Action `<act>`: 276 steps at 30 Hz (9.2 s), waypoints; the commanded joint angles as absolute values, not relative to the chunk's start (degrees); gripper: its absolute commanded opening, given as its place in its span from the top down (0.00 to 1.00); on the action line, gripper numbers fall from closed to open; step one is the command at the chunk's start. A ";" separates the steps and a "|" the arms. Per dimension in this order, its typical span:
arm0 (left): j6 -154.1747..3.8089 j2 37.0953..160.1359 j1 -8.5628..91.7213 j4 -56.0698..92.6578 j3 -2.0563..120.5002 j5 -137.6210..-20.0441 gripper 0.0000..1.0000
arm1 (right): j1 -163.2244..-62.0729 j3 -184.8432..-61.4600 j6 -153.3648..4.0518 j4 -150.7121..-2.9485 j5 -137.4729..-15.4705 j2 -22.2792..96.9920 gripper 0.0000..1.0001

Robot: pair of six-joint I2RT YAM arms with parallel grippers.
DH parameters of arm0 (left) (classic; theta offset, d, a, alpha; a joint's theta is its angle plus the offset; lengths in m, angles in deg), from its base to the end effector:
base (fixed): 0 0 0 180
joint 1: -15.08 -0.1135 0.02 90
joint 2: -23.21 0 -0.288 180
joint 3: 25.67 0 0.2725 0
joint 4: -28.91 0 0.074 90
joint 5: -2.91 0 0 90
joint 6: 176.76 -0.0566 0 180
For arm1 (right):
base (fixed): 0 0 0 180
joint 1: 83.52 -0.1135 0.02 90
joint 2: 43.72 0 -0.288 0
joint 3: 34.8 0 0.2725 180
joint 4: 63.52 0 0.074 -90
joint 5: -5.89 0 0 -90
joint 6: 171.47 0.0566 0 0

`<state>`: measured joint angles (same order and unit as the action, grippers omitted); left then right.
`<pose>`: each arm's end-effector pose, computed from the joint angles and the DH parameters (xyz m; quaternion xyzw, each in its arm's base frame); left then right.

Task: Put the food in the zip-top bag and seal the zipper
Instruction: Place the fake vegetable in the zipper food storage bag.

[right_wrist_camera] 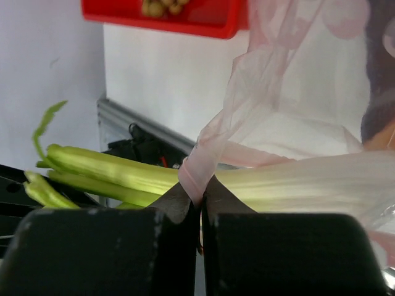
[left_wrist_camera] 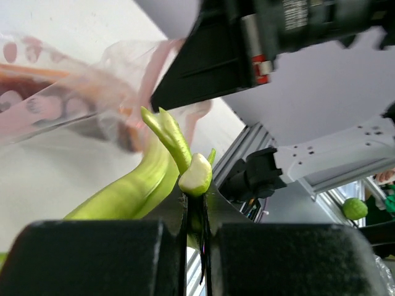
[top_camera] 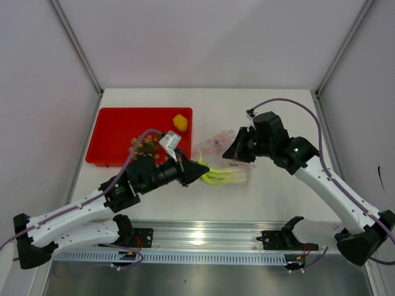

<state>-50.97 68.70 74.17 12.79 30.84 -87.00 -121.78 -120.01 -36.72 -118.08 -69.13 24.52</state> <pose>0.1107 -0.1851 0.3594 0.1495 0.7226 -0.4975 0.4561 0.2075 0.1823 0.3820 -0.0071 0.8914 0.3777 0.2504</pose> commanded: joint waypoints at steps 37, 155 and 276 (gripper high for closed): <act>-44.30 61.44 93.12 -1.56 15.17 -100.37 0.00 | -126.59 -98.84 -37.87 -116.05 -76.82 14.28 1.00; -19.53 91.32 75.28 -10.53 40.57 -82.53 1.00 | -134.76 -106.32 -45.17 -104.10 -98.00 19.82 1.00; -37.28 117.49 73.70 13.20 47.52 -92.20 0.99 | -134.76 -108.86 -41.04 -114.47 -93.87 18.41 1.00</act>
